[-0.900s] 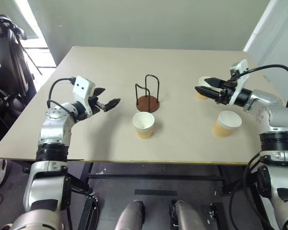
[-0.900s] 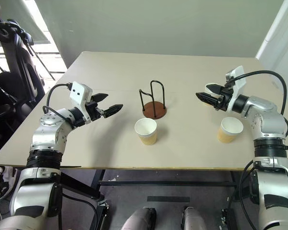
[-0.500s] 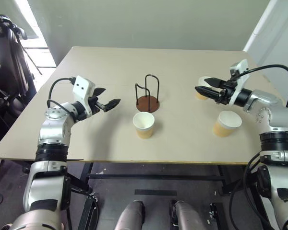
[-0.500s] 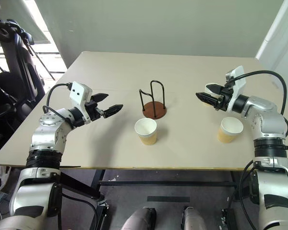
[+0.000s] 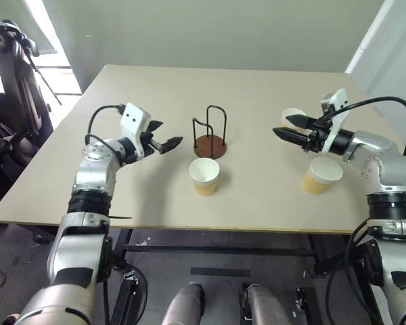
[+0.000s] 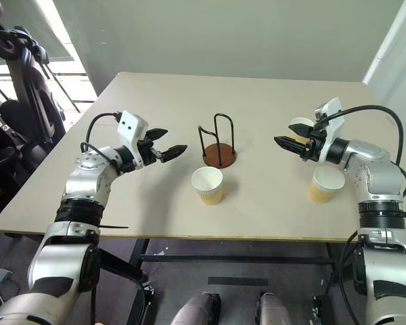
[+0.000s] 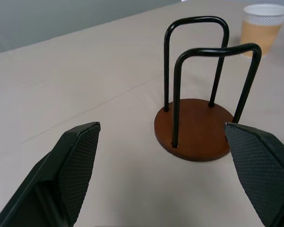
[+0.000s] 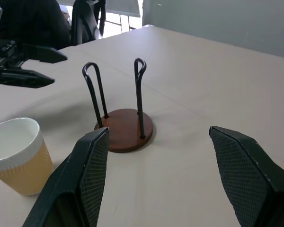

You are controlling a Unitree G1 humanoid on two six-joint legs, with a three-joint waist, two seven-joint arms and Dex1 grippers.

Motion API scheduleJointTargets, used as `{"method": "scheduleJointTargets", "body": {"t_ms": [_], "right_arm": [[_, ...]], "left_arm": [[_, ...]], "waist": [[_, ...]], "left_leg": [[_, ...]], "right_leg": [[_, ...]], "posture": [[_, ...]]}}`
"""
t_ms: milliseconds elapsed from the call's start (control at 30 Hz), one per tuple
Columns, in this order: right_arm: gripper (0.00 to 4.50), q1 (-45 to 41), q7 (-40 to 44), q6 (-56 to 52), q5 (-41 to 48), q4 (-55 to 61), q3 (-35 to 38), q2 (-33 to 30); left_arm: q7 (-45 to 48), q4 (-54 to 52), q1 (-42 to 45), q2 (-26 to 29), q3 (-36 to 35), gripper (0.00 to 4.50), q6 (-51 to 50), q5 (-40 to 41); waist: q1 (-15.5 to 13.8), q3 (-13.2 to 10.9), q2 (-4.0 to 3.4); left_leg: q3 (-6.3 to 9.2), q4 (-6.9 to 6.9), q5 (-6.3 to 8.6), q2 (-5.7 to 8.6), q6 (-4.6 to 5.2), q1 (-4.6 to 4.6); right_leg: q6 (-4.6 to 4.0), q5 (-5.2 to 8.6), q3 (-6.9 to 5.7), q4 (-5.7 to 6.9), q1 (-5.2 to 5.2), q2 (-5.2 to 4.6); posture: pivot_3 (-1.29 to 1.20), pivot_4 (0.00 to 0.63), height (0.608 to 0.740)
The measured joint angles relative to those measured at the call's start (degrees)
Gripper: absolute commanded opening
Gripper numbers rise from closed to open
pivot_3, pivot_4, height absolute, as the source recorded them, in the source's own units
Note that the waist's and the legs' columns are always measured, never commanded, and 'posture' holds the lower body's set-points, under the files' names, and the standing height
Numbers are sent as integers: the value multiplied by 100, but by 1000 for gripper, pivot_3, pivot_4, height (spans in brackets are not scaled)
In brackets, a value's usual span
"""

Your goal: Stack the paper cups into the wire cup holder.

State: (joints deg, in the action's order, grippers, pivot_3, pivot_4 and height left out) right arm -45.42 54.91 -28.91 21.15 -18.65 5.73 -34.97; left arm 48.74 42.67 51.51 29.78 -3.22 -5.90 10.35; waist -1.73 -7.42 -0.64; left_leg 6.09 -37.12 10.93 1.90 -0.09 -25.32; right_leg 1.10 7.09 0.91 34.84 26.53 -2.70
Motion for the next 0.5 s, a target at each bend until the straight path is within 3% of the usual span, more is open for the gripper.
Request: {"method": "scheduleJointTargets", "body": {"t_ms": [500], "right_arm": [[3363, 99, -156, -60, 15, 157, 4, 8]], "left_arm": [[-165, 1845, 1024, -436, 159, 4500, 951, -450]], "waist": [[9, 0, 0]], "left_leg": [[-3, 0, -23, 1, 42, -7]], "right_leg": [[33, -1, 0, -7, 0, 0]], "posture": [[0, 150, 740]]}}
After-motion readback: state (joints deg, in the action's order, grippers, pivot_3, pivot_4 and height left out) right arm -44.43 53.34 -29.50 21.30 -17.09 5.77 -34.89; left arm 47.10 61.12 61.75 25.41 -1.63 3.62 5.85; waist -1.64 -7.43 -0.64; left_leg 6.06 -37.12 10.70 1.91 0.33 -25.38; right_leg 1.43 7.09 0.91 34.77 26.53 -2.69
